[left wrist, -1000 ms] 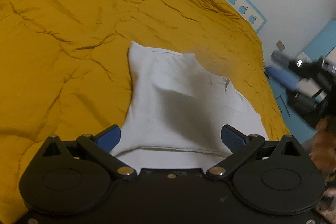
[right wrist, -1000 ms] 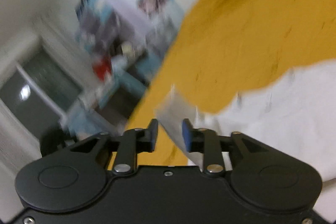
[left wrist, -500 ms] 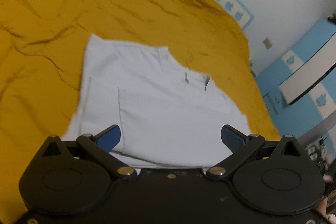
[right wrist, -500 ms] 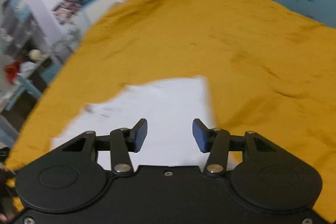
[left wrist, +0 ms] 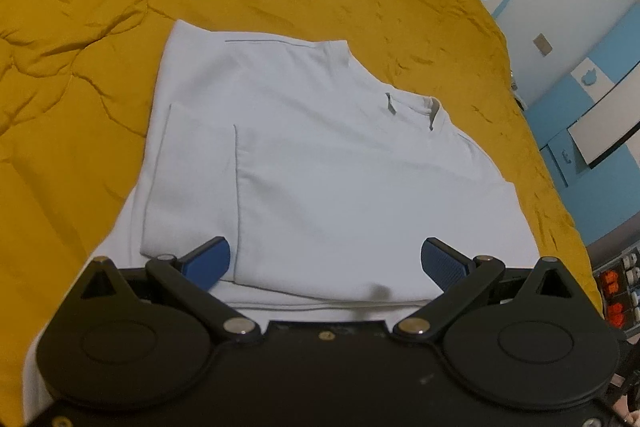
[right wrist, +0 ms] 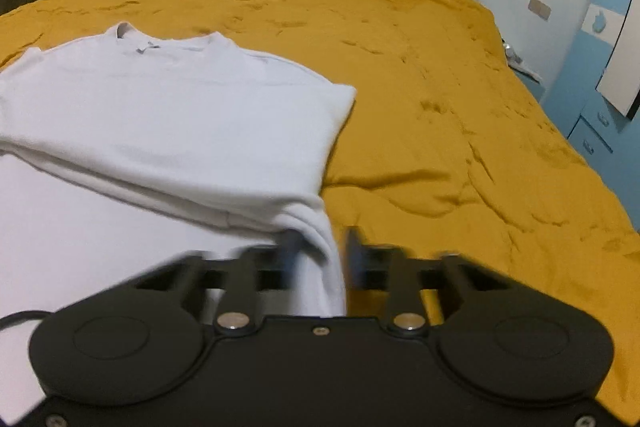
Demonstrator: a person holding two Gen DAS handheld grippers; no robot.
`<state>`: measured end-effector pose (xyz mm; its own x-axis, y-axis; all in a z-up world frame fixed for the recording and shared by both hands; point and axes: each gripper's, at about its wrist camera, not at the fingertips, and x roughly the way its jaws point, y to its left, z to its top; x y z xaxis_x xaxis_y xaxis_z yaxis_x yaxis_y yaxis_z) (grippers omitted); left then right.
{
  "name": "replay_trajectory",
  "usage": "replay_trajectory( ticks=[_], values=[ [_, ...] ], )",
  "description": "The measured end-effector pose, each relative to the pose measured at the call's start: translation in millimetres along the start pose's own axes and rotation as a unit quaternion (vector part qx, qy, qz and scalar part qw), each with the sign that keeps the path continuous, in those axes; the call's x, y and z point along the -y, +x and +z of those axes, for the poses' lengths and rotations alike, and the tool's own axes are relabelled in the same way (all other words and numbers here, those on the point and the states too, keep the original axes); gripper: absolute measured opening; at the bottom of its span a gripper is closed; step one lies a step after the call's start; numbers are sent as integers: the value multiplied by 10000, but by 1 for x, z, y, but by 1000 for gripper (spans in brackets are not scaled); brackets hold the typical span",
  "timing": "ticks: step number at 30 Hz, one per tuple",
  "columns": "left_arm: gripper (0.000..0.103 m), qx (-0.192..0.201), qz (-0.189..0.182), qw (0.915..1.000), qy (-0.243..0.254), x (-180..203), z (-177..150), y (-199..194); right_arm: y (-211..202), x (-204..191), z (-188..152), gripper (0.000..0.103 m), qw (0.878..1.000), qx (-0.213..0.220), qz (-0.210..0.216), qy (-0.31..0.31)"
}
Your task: Fold small clothes
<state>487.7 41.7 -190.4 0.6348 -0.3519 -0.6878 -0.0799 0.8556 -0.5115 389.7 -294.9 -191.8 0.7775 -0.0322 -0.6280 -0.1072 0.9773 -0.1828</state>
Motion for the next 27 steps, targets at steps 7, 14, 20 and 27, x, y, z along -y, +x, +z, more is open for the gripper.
replay_trajectory(
  ticks=[7,14,20,27],
  values=[
    [103,-72,51,9997,233,-5,-7,15,14,31,-19,1,9964,-262,75,804],
    [103,-197,204,9968,742,3,-8,20,15,27,-16,4,9961,-274,49,833],
    [103,-194,101,9993,293,1,6,-19,-17,31,-7,22,9916,-201,111,1273],
    [103,103,29,9988,486,0,-7,-119,-112,25,-16,44,9878,309,621,1396]
  ],
)
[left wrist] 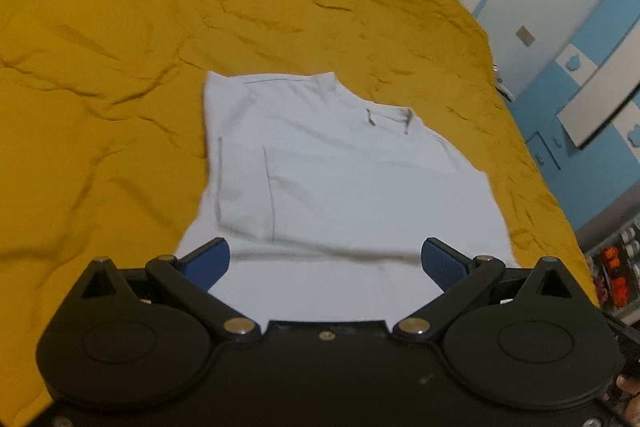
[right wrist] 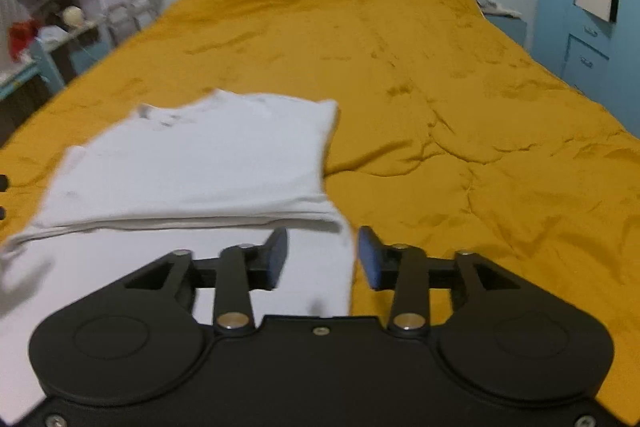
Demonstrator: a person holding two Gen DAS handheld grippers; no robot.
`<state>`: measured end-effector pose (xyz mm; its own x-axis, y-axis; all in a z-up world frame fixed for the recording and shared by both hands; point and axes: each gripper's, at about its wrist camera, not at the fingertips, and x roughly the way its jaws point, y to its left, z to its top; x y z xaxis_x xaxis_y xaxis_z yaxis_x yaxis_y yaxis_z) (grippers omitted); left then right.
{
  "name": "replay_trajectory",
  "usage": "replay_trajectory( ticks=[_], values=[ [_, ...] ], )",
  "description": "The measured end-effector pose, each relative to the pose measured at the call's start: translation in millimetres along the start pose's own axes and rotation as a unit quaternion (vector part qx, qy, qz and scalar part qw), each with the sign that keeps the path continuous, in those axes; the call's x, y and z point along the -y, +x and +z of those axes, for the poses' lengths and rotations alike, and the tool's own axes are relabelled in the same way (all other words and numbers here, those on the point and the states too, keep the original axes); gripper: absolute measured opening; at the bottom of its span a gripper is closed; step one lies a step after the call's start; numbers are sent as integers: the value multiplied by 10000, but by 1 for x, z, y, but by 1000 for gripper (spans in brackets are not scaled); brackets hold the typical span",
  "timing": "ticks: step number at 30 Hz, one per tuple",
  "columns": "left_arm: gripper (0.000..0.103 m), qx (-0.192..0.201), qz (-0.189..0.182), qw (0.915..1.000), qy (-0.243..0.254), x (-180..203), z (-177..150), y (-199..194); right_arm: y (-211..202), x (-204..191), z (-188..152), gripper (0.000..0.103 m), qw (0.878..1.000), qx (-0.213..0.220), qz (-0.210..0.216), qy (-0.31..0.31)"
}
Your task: Fold small clothes
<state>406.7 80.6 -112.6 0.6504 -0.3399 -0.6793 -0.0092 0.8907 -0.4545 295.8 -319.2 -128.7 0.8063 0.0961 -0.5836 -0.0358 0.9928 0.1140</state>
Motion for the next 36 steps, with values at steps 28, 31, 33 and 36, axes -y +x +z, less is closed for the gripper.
replay_trajectory(
  ticks=[28,31,33,36],
  values=[
    [103,-702,-1175,9806,-1401,-79,-202,-115,-115,46,-136,77,9779,-760,1422,1332],
    [103,-699,-1271,9781,-1495,-80,-205,-114,-107,48,-141,76,9737,-865,1538,1440],
    [103,-702,-1321,9769,-1526,-82,-204,-115,-102,49,-142,76,9705,-899,1648,1516],
    [103,-659,-1421,9737,-1654,-87,-204,-115,-97,47,-142,76,9661,-966,1760,1620]
  ],
)
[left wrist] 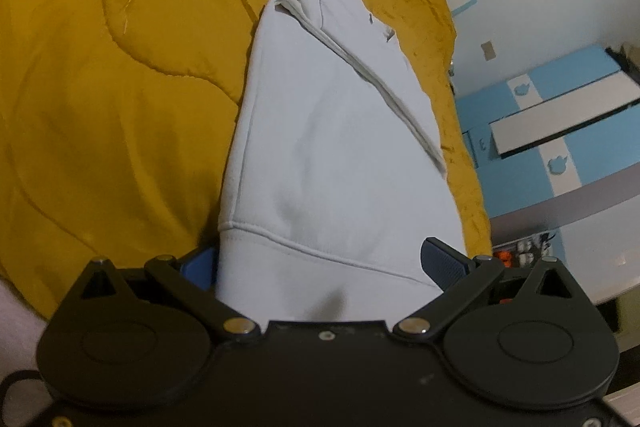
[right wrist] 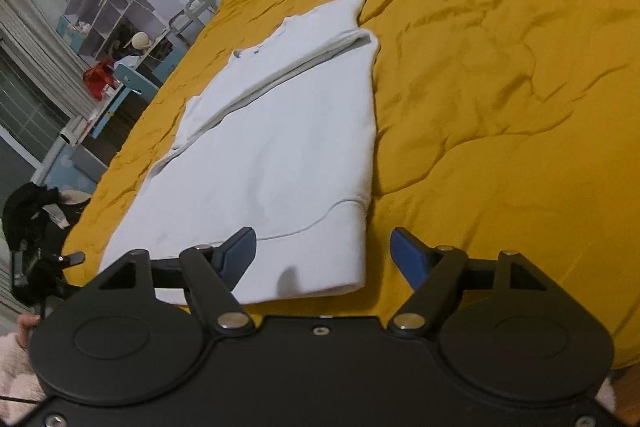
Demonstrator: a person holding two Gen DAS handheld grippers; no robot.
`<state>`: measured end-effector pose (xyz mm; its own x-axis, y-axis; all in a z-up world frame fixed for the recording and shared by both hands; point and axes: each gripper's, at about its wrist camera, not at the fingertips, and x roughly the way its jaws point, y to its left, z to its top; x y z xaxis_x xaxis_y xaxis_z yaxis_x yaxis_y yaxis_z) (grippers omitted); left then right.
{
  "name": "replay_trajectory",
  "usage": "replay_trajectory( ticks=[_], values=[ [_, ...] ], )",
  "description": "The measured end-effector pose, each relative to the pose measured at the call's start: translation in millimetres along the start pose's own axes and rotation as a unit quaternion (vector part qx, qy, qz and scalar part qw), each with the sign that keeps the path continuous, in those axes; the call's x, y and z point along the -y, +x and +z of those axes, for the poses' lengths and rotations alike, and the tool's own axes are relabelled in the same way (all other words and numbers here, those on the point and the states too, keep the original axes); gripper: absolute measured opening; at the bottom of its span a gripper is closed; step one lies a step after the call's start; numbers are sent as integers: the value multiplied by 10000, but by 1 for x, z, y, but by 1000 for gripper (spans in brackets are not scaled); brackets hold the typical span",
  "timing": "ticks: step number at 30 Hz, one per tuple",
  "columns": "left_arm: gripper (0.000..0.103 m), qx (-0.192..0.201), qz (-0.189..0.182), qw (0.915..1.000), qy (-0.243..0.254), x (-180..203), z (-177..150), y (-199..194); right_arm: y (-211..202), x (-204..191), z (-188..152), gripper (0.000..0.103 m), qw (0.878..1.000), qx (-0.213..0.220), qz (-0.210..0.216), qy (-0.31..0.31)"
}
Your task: Fold small clothes
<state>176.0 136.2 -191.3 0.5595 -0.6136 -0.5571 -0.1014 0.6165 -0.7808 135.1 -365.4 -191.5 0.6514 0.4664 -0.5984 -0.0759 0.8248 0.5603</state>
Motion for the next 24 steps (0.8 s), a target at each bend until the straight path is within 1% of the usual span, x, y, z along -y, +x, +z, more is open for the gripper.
replay_trajectory(
  ticks=[3,4,5,6,7,8,9,11,12,13,15,16,17,18,19,20,21,23,24],
  values=[
    [103,47,-144,9998,-140,-6,-1,-3,5,-2,0,76,9998,-94,158,57],
    [100,65,-138,9997,-175,-8,-1,-4,7,-3,-1,76,9997,-121,193,67],
    [93,68,-84,9998,-180,-10,-3,-6,8,-4,-1,76,9997,-141,189,62],
    [84,53,-12,9999,-147,-10,-4,-7,10,-4,-2,76,9997,-145,163,50],
    [78,48,56,9999,-101,-9,-5,-9,11,-6,-2,76,9998,-146,134,42],
    [66,14,96,9999,-61,-9,-6,-10,12,-7,-2,76,9998,-147,113,37],
    [56,-46,121,9999,-45,-10,-6,-11,12,-7,-2,76,9998,-154,116,46],
    [49,-119,93,9998,-86,-12,-8,-13,13,-6,0,76,9997,-178,124,104],
    [42,-156,71,9998,-104,-13,-8,-14,14,-6,0,76,9996,-189,133,140],
    [37,-186,92,9997,-116,-15,-9,-13,14,-6,1,76,9996,-194,148,160],
    [20,-234,113,9995,-163,-19,-9,-13,14,-4,1,76,9994,-207,173,207],
    [17,-260,53,9994,-233,-22,-11,-14,13,-4,0,74,9994,-213,179,226],
    [10,-285,-28,9991,-310,-24,-12,-14,14,-4,0,72,9993,-234,189,233],
    [7,-287,-88,9989,-368,-24,-14,-14,14,-4,0,66,9992,-263,189,235],
    [6,-262,-101,9988,-413,-25,-15,-15,14,-4,-1,61,9991,-280,186,244],
    [3,-252,-122,9986,-443,-24,-15,-15,14,-4,-1,59,9991,-291,175,262],
    [3,-236,-142,9985,-475,-24,-16,-16,14,-4,-2,56,9991,-287,153,273],
    [2,-215,-220,9979,-575,-23,-15,-17,13,-5,-2,46,9993,-261,92,264],
    [1,-210,-321,9973,-631,-22,-15,-18,13,-5,-2,33,9994,-257,46,247]
  ],
)
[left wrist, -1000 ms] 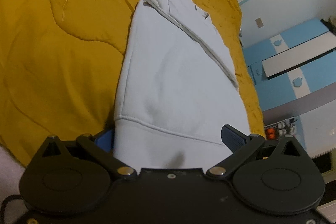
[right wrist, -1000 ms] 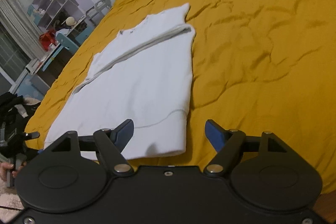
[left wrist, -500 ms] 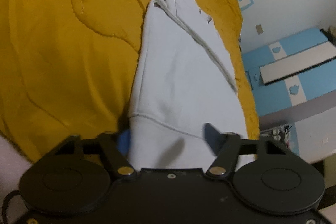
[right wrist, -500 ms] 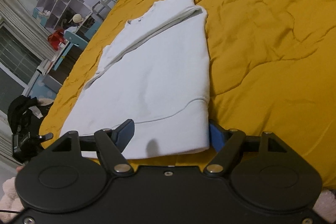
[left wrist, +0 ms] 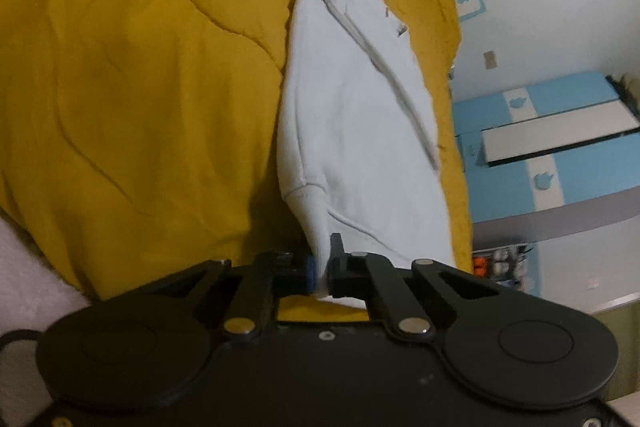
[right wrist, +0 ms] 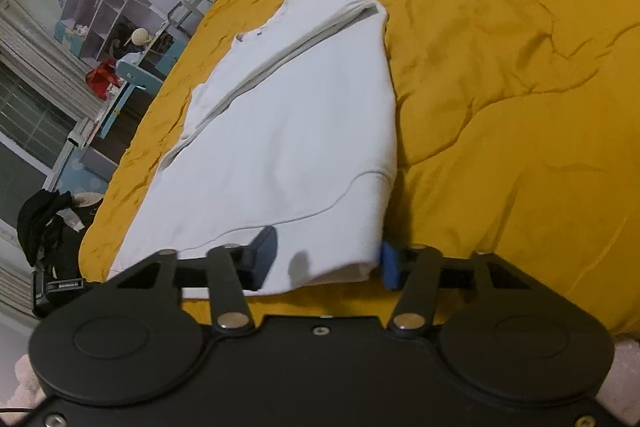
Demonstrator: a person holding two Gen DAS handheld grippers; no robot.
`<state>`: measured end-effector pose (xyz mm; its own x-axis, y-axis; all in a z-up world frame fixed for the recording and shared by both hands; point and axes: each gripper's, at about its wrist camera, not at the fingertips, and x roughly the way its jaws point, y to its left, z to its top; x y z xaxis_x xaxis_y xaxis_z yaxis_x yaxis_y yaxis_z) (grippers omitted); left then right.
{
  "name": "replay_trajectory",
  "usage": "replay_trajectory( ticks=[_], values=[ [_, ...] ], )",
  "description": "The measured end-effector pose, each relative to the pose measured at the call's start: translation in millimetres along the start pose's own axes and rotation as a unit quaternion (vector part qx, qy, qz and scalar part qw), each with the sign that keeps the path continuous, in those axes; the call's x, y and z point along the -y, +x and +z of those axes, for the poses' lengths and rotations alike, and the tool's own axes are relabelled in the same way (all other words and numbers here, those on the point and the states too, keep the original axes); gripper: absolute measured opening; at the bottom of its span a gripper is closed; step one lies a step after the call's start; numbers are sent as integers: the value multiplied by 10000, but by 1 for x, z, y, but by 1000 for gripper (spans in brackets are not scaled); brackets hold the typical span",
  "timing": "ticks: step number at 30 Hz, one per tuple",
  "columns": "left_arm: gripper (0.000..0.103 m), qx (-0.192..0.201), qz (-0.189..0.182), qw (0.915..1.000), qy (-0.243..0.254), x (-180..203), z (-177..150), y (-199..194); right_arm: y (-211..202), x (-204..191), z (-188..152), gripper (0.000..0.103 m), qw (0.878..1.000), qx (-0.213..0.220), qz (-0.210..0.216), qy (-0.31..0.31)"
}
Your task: Fold small clothes
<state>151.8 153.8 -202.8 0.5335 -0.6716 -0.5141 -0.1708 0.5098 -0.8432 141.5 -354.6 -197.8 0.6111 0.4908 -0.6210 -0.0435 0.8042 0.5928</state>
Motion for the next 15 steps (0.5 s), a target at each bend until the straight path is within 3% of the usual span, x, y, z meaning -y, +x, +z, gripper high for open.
replay_trajectory(
  ticks=[1,4,15],
  values=[
    [1,4,-132,9999,-63,0,1,-1,0,0,0,22,10000,19,-48,15],
    [1,49,-316,9995,-81,8,4,-3,-3,7,2,13,9993,31,237,290],
    [1,483,-977,9937,244,41,34,-2,-19,2,31,11,9874,561,1257,778]
  ],
)
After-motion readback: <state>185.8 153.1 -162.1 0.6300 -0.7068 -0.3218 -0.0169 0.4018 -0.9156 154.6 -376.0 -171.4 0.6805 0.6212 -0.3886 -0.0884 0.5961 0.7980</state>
